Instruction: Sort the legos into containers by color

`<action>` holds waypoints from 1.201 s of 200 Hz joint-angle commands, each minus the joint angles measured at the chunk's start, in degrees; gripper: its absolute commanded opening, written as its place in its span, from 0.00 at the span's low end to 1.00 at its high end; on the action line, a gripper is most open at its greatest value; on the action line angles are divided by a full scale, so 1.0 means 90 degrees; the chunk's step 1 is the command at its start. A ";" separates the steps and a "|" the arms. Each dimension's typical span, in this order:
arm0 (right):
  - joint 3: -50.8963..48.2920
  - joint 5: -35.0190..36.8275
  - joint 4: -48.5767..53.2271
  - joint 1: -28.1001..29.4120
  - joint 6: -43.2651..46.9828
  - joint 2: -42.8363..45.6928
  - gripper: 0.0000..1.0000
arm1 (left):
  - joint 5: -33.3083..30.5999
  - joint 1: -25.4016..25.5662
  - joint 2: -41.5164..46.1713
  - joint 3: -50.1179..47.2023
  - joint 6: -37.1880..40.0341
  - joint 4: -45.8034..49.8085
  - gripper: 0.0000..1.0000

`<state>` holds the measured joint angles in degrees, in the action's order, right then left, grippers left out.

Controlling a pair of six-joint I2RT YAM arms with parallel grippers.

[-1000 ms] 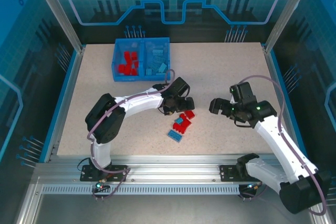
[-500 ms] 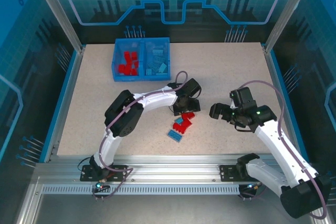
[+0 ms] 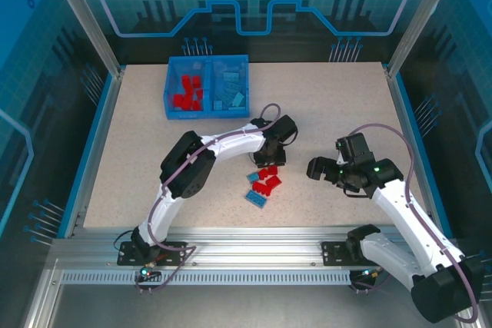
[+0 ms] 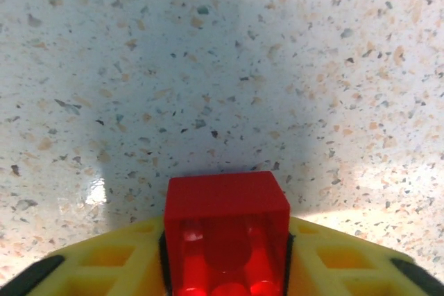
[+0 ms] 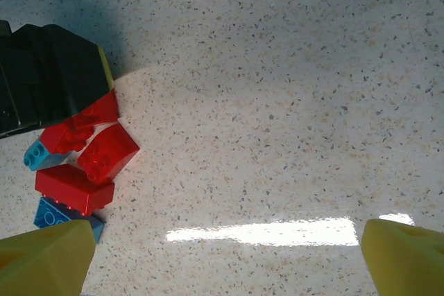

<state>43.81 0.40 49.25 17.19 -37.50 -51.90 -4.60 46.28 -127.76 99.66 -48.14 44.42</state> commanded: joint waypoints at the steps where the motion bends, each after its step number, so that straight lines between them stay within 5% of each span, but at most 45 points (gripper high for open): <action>1: 0.0038 -0.0107 0.0018 -0.0027 0.0082 -0.0034 1.00 | -0.0436 -0.0179 -0.0230 0.0164 0.0230 -0.0100 0.35; 50: -0.0049 -0.1463 -0.0944 0.0159 0.0544 -0.0080 0.99 | -0.0655 -0.0535 0.0206 0.0115 0.0776 -0.0283 0.23; 92: 0.0216 -0.1280 -0.1397 0.0375 0.0360 -0.0374 0.99 | -0.0775 -0.0927 0.1364 -0.0085 0.1186 -0.0352 0.22; 145: 0.0692 -0.1079 -0.1912 0.0421 0.0250 -0.1212 1.00 | -0.1291 -0.2565 0.2775 -0.0033 0.2136 -0.0161 0.23; 190: 0.1374 -0.1110 -0.1881 0.0651 0.0375 -0.1909 1.00 | -0.1871 -0.4027 0.1794 0.0978 0.2889 -0.0244 0.22; 240: 0.1607 -0.0828 -0.1504 0.0864 0.0441 -0.1859 1.00 | -0.3204 -0.4292 -0.0497 0.3362 0.3806 -0.0168 0.26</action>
<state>56.53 -8.91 33.43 23.83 -34.41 -69.52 -25.52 7.53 -124.29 121.14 -20.51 41.34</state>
